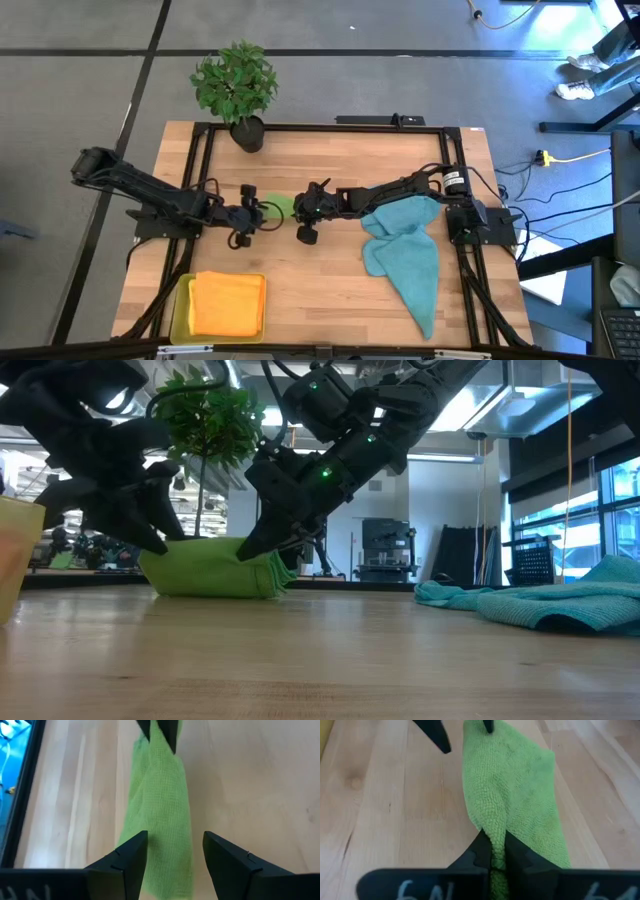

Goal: Fold microfiber towels
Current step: Put the folded green microfiber cloth into the yellow bin

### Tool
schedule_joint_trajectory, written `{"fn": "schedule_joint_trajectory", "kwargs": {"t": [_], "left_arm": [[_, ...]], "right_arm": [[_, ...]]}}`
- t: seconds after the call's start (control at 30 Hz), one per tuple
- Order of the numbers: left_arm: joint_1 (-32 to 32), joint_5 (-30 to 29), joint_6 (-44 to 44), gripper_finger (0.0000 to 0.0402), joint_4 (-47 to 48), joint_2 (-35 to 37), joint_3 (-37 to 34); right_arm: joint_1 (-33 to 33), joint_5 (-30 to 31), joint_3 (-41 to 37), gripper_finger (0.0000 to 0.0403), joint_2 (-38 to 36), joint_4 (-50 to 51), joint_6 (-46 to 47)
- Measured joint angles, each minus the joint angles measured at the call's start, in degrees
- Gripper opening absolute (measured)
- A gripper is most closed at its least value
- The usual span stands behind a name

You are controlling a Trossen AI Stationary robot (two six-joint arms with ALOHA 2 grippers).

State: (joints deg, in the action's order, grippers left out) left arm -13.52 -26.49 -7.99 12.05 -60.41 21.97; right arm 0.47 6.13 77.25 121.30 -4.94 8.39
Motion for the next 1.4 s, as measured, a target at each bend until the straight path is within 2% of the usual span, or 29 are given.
{"fn": "schedule_joint_trajectory", "kwargs": {"t": [0.43, 0.57, 0.93, 1.03, 1.1, 1.27, 1.3, 1.4], "left_arm": [[1.99, -0.94, 0.32, 0.0223, 0.02, -5.92, 1.58], [2.10, -0.50, 0.79, 0.0224, -0.08, -8.56, 1.58], [2.66, -5.83, 1.29, 0.0219, 0.28, -10.14, 1.58], [2.75, -6.65, 1.40, 0.0197, 1.73, -10.14, 1.58], [2.75, -6.65, 1.40, 0.0164, 1.95, -10.14, 1.56], [2.73, -4.99, 1.79, 0.0034, 3.08, -10.12, 2.14], [2.67, -4.10, 2.71, 0.0018, 4.27, -10.12, 2.99], [2.10, -1.02, 5.44, 0.0008, 10.29, -10.12, 6.91]], "right_arm": [[0.00, -0.31, 0.00, 0.0017, 0.00, 0.01, 0.19], [0.00, -0.37, 0.00, 0.0017, 0.00, 0.02, 0.17], [0.04, -1.49, 0.00, 0.0017, 0.00, 0.05, 0.19], [0.04, -1.75, 0.00, 0.0017, 0.00, 0.05, 0.17], [0.04, -1.77, 0.00, 0.0017, 0.00, 0.05, 0.13], [0.04, -2.72, 0.02, 0.0017, 0.00, 0.01, 0.15], [0.02, -3.29, 0.02, 0.0017, 0.00, 0.01, 0.21], [0.27, -4.67, 0.10, 0.0017, 0.00, -0.29, 0.33]]}}
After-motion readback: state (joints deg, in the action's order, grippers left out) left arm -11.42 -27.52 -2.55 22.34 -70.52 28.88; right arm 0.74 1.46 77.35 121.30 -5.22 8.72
